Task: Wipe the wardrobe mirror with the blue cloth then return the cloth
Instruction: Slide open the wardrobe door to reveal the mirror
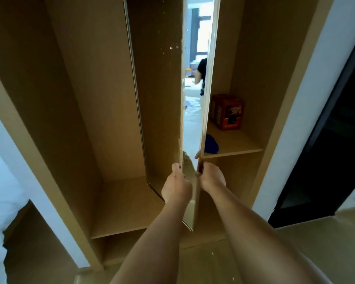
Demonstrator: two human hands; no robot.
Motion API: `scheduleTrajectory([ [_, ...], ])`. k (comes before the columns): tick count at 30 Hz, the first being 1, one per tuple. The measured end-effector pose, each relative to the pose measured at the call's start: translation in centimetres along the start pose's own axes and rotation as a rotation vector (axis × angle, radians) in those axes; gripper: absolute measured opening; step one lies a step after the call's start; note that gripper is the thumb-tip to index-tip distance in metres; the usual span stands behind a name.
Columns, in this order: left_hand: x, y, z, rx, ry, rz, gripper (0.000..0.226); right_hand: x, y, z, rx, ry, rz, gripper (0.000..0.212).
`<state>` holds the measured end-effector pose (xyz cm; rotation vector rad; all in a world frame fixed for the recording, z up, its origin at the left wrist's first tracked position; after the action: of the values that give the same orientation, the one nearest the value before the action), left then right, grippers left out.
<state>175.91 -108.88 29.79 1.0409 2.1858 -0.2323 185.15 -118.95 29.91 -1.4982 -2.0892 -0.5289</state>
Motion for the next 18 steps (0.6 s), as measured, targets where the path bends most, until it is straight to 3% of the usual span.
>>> scheduleTrajectory([
  [7,1.4,3.3,-1.0,-0.136,-0.027,-0.156,0.036,-2.4,3.2,-1.6,-0.039,0.087,0.065,0.016],
  [12,0.4,4.8,0.4,-0.138,-0.061,-0.205,0.038,-3.4,5.7,-2.2,-0.061,0.109,0.071,0.012],
  [18,1.8,6.5,1.2,-0.094,0.031,-0.242,0.045,-4.1,8.3,-2.7,-0.099,0.087,0.077,0.027],
])
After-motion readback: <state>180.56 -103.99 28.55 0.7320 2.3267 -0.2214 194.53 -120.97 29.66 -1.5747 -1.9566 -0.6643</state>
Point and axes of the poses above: each hand's wrist, its own y-axis towards the middle knuckle, its own z-axis out of the palm, x = y × z, the point moved 9 cm from there along y, towards the middle knuckle, and after that the axes turned 2 degrees about y, right-handed, at the moved point
